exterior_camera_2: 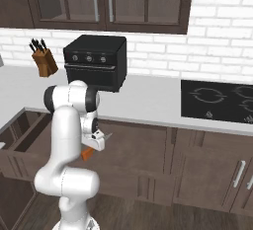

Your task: Pick up the knife from the drawer and place it on the cutting board. Then place the meat from the plate to the cutting board.

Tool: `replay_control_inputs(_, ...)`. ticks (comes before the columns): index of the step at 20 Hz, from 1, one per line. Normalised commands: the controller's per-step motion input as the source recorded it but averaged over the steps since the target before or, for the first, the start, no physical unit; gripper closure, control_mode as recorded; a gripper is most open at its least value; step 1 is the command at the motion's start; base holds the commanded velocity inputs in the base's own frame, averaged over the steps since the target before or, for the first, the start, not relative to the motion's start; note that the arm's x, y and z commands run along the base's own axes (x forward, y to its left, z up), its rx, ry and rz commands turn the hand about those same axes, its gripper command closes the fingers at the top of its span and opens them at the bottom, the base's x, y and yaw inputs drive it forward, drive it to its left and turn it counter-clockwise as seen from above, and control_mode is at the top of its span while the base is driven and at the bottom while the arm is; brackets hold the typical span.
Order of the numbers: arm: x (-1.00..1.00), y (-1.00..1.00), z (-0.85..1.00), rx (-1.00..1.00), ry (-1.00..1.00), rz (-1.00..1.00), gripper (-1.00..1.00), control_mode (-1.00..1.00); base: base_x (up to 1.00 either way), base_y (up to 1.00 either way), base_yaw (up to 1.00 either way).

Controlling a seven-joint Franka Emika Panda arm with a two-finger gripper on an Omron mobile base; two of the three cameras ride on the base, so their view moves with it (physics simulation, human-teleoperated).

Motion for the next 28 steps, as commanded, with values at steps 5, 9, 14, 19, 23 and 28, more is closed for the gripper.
replay_control_inputs(5,-0.24,0.0,-0.04,0.0,0.0,0.0,1.0,-1.0,0.0,0.0,0.0)
replay_control_inputs(9,-0.57,-0.08,0.0,0.0,0.0,0.0,1.0,-1.0,0.0,0.0,0.0)
replay_control_inputs(14,-0.33,-0.09,0.56,0.01,-0.04,0.0,1.0,-1.0,0.0,0.0,0.0)
replay_control_inputs(19,-0.27,-0.14,0.88,0.03,-0.03,0.0,1.0,-1.0,0.0,0.0,0.0)
replay_control_inputs(23,-0.44,-0.23,0.83,0.03,-0.04,0.0,1.0,-1.0,0.0,0.0,0.0)
replay_control_inputs(28,-0.36,-0.2,0.81,0.0,-0.07,-0.02,1.0,-1.0,0.0,0.0,0.0)
